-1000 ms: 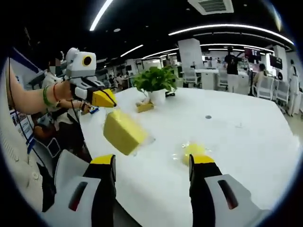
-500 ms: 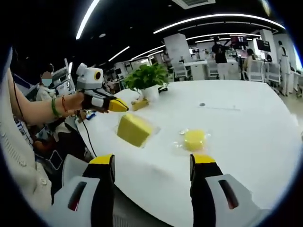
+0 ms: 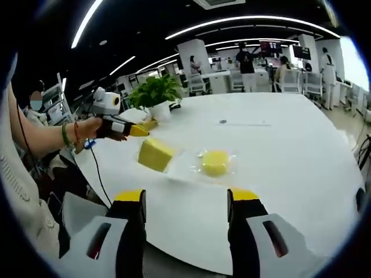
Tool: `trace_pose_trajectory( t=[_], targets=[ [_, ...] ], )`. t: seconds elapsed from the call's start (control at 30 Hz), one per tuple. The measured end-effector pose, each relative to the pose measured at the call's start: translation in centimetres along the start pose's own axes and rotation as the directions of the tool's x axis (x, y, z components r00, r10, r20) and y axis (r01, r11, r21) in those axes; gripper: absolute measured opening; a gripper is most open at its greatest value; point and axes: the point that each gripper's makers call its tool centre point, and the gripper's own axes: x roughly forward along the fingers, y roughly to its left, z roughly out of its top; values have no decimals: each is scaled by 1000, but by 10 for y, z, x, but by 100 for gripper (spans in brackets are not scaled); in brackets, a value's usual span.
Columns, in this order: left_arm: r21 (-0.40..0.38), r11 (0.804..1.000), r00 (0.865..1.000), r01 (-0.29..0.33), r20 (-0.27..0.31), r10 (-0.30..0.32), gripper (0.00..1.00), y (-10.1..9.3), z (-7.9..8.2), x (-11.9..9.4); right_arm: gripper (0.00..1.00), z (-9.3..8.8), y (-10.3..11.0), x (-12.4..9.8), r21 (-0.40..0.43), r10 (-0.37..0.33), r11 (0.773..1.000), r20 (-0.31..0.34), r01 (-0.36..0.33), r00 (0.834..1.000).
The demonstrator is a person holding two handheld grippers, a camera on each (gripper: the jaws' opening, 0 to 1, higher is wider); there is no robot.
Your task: Compare the silicone blocks by pressing each to a similar depth, holding the contact briefly, and releasing to observe deformation and rebound differences across the visible hardness samples.
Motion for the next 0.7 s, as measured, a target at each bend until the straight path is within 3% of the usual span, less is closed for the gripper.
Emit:
trace_pose_trajectory(
  t=[0.17, 0.3, 0.43, 0.7],
  targets=[
    [-12, 1000, 1000, -5, 8, 5, 0, 22, 4, 6, 59, 0, 3, 0, 13, 11, 1000, -1, -11, 1000],
    [-17, 1000, 1000, -18, 22, 19, 0, 40, 7, 9, 67, 2, 9, 0, -24, 18, 1000, 12, -18, 1000],
    [-38, 999, 997, -24, 66, 27, 0, 56, 16, 9, 76, 7, 15, 0, -43, 28, 999, 51, -26, 998],
    [-76, 992, 986, -100, 126, 109, 0, 102, 26, 10, 76, -4, 10, 1, -44, -5, 999, 7, 5, 1000]
  ],
)
